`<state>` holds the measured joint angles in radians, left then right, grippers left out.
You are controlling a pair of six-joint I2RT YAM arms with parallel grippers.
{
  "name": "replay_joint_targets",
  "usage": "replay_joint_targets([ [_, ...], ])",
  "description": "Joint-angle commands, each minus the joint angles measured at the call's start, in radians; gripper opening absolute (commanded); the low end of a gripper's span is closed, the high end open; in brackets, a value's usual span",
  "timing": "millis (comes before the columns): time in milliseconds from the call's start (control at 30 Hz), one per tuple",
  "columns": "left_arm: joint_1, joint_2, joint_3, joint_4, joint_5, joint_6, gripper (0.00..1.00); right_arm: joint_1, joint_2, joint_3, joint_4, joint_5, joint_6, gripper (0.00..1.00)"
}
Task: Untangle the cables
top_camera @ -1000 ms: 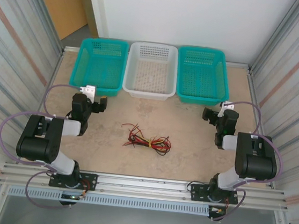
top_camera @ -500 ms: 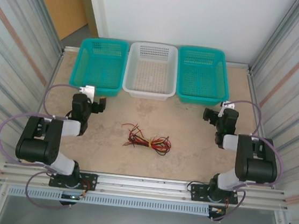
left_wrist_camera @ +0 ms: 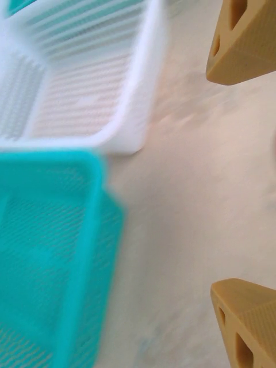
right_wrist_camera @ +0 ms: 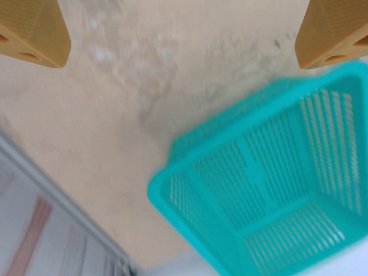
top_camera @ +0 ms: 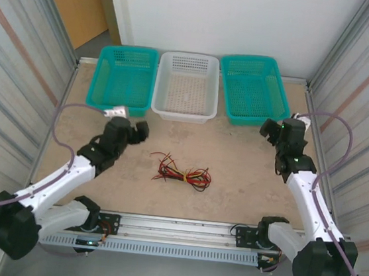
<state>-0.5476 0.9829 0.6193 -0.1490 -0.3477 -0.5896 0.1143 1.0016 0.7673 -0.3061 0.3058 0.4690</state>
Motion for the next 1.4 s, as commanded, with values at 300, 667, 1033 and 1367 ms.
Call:
replay_joint_targets([
  [300,-0.273,-0.039,0.117,-0.406,-0.096,-0.227,0.90,0.235,0.125,0.177,-0.268,0.061,0.071,0.99],
  [667,-0.335,0.049,0.081,-0.270,0.044,-0.311,0.87,0.117,0.680,0.629,-0.240,-0.608,-0.092,0.99],
  [1033,-0.492,0.070,0.029,-0.352,0.009,-0.617,0.89,0.217,0.874,0.725,-0.173,-0.594,-0.078,0.99],
  [1367,-0.493,0.111,0.049,-0.359,0.069,-0.648,0.87,0.236,0.883,0.796,-0.185,-0.568,-0.065,0.99],
])
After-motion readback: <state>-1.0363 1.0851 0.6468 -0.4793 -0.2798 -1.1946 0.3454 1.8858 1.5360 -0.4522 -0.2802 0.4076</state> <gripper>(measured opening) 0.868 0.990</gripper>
